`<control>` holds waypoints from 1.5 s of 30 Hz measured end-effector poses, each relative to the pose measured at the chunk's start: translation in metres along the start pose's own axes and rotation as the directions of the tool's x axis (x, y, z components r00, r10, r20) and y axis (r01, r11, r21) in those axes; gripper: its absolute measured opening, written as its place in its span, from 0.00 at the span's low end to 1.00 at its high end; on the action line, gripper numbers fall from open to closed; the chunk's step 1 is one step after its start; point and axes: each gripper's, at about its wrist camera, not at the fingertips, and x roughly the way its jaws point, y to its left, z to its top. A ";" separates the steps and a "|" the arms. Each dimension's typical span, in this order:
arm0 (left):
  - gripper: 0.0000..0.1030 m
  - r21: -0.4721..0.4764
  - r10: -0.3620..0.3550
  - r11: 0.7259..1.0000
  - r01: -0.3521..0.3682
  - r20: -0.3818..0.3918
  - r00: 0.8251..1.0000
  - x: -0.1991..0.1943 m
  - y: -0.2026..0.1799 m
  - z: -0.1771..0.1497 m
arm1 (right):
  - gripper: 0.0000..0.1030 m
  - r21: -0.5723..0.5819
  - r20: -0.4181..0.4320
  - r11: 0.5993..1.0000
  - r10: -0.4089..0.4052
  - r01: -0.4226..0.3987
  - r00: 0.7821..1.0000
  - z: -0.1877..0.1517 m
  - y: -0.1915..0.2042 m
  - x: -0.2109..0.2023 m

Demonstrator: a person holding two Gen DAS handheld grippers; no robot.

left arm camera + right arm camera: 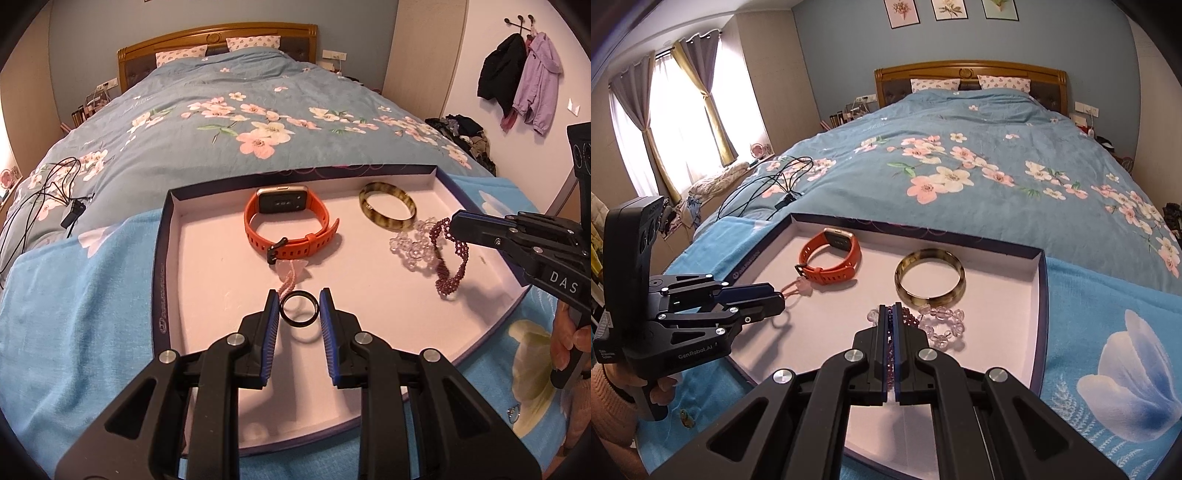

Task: Organize jewelry
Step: 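Lower both items into the box lid and open both tools, then grasp the multicolored ring with the left tool while the right tool grasps the silver ring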

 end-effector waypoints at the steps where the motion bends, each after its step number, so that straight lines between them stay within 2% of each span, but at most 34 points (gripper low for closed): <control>1: 0.22 -0.004 0.002 1.000 -0.002 -0.004 1.000 0.002 0.001 0.000 | 0.01 0.002 -0.005 1.000 0.000 0.000 1.000 0.000 -0.001 0.002; 6: 0.22 -0.024 0.006 1.000 -0.007 -0.027 1.000 0.011 0.006 0.000 | 0.01 0.024 -0.017 1.000 -0.005 0.005 1.000 -0.002 -0.005 0.005; 12: 0.25 -0.024 0.002 1.000 -0.002 -0.013 1.000 0.009 0.007 0.000 | 0.06 0.043 0.002 0.999 -0.010 0.010 1.000 -0.002 -0.008 -0.003; 15: 0.27 -0.028 0.004 1.000 -0.003 0.017 1.000 -0.001 0.008 0.001 | 0.06 0.051 0.016 0.999 -0.004 0.003 1.000 -0.002 -0.009 -0.010; 17: 0.35 -0.029 0.010 1.000 -0.008 0.045 0.999 -0.013 0.009 0.001 | 0.10 0.053 0.030 0.999 0.000 -0.002 1.000 -0.003 -0.008 -0.018; 22: 0.40 -0.006 0.014 1.000 -0.013 0.122 0.992 -0.053 0.008 -0.007 | 0.17 0.041 0.049 0.999 0.027 -0.029 0.998 -0.013 -0.002 -0.039; 25: 0.42 0.007 -0.001 1.000 0.000 0.154 0.988 -0.077 0.007 -0.018 | 0.25 0.013 0.055 0.999 0.037 -0.037 0.998 -0.022 0.007 -0.051; 31: 0.42 0.032 0.002 0.999 -0.008 0.166 0.986 -0.105 0.003 -0.050 | 0.26 -0.019 0.026 0.996 0.082 -0.082 0.996 -0.047 0.023 -0.063; 45: 0.42 0.031 -0.045 0.999 0.042 0.083 0.996 -0.125 0.001 -0.132 | 0.29 -0.044 -0.076 0.979 0.196 -0.199 0.978 -0.090 0.066 -0.055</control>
